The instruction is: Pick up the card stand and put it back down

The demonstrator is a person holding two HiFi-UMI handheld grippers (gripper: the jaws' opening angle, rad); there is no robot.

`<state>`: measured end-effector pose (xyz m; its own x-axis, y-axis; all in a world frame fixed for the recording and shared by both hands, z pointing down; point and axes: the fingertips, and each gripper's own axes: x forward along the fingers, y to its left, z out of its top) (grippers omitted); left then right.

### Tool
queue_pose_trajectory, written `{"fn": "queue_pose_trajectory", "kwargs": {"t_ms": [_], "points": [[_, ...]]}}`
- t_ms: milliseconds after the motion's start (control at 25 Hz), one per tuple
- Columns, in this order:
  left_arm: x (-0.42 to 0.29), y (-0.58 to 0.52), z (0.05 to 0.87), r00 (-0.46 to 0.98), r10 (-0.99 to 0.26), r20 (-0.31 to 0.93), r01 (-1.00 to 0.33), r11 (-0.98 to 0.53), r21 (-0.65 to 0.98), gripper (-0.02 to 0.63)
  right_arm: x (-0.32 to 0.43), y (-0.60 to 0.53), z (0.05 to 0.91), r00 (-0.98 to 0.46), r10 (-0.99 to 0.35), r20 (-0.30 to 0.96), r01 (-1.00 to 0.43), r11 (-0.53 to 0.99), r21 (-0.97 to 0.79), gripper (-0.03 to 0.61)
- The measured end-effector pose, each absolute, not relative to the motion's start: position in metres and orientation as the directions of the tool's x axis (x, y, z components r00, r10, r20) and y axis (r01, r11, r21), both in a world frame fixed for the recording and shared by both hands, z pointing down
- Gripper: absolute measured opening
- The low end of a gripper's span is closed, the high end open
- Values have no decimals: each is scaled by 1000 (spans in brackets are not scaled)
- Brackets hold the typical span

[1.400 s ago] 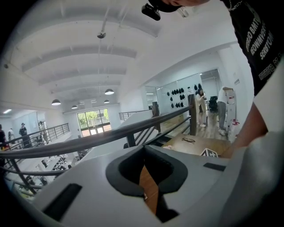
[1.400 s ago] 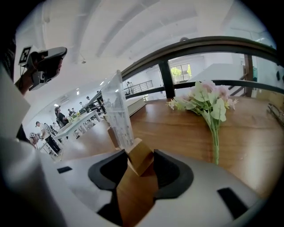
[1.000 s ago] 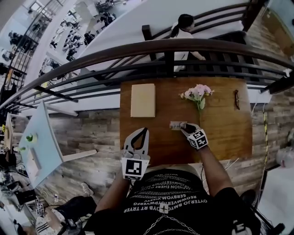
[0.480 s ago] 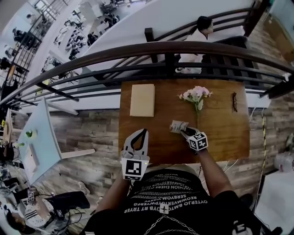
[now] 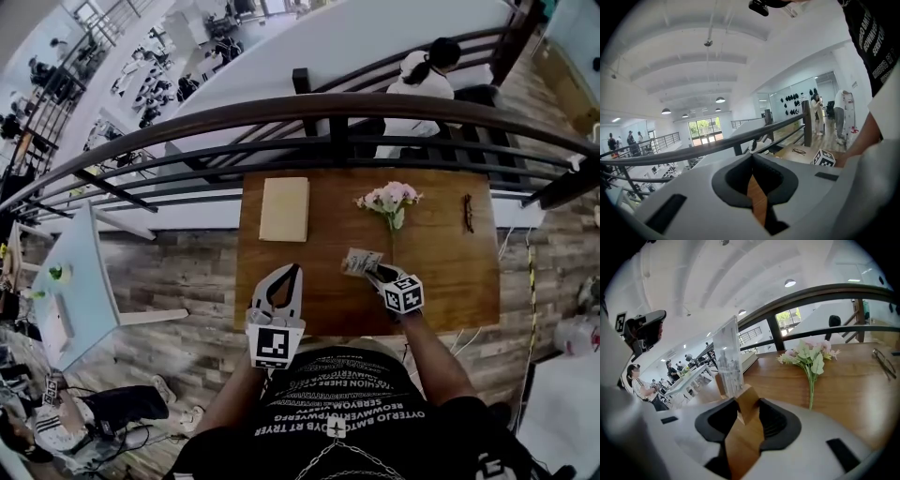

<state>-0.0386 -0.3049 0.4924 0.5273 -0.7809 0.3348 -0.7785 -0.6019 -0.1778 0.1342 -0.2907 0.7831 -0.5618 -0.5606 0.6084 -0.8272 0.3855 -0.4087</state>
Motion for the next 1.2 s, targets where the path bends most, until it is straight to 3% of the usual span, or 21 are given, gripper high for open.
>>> {"fn": "queue_pose_trajectory", "kwargs": {"t_ms": [1200], "points": [[-26, -239, 461, 486, -836, 254, -827, -534, -176, 23, 137, -272, 597, -618, -621, 483, -785, 524, -330, 155]]}}
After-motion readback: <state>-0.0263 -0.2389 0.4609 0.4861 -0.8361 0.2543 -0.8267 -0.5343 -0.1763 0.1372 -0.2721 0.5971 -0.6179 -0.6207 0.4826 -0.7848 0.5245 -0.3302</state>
